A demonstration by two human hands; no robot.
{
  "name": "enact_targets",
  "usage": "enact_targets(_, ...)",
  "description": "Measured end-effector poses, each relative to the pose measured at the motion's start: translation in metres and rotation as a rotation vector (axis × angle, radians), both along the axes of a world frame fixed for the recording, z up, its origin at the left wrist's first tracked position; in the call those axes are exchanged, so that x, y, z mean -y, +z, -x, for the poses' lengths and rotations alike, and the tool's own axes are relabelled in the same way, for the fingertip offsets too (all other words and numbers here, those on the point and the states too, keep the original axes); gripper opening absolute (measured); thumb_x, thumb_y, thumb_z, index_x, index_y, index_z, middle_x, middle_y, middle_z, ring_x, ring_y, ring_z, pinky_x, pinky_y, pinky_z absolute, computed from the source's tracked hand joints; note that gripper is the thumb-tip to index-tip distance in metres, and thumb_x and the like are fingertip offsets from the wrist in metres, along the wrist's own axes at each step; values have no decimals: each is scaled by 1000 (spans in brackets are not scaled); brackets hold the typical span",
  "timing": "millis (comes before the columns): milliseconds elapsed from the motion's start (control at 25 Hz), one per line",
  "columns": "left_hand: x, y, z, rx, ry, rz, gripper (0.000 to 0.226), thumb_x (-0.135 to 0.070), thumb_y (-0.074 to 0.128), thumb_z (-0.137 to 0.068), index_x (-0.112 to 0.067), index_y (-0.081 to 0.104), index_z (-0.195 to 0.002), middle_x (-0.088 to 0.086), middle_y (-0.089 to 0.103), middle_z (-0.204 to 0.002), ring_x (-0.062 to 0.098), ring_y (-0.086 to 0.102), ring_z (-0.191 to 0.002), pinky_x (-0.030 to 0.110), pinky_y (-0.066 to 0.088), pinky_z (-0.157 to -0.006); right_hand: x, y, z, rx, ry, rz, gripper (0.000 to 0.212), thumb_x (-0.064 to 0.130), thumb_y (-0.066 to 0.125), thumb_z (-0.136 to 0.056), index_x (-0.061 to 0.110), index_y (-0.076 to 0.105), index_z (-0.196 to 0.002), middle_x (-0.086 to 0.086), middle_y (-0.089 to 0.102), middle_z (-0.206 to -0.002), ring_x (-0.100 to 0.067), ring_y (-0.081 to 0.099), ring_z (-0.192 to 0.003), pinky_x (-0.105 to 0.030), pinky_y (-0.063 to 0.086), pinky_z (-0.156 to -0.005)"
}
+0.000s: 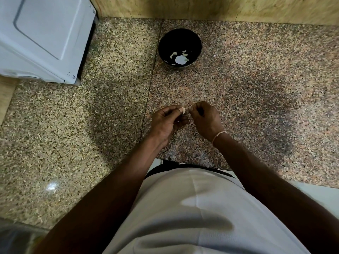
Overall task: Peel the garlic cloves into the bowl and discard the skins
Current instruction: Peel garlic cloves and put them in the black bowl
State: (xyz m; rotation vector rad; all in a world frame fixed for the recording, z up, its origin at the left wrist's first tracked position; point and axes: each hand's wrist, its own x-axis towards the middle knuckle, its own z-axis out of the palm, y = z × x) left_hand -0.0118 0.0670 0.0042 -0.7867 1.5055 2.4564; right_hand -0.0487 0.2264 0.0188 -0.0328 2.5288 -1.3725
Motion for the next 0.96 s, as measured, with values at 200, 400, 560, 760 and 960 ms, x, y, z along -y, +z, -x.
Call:
enact_targets(200,3,0,-2,41,-22,32,17,-2,71,-96,-13,82,-88,10,78,-91,21,75,-78,37,65,-71,-2,3,0,-55,13,-64,13,18,63,-98,15,75,-98,4,72,-87,-8,64,-70,-20,47,-60)
enact_targets(400,5,-2,-2,41,-70,78,15,-5,71,-97,-15,81,-91,9,78,-91,19,74,-76,34,64,-69,-1,2,0,-36,-2,-44,14,22,82,-84,16,70,-88,5,72,-81,-7,67,-73,-12,48,-58)
enact_targets(560,6,-3,1,46,-112,115,7,-9,73,-97,-9,76,-103,9,77,-93,21,74,-80,35,63,-69,1,4,1,-63,15,35,12,17,82,-84,17,72,-91,10,72,-83,-1,68,-76,-18,55,-66)
enact_targets(760,11,-2,4,18,-139,95,8,-6,70,-99,-10,76,-100,9,78,-95,21,76,-85,36,65,-75,2,6,1,-81,50,90,9,22,81,-87,21,78,-96,13,75,-86,0,71,-81,-23,60,-72)
enact_targets(960,13,-1,5,-18,-172,103,13,-1,69,-97,-8,77,-103,12,79,-100,24,77,-90,34,65,-75,1,9,3,-54,25,144,17,14,82,-85,14,70,-96,5,73,-87,-9,72,-80,-30,62,-70)
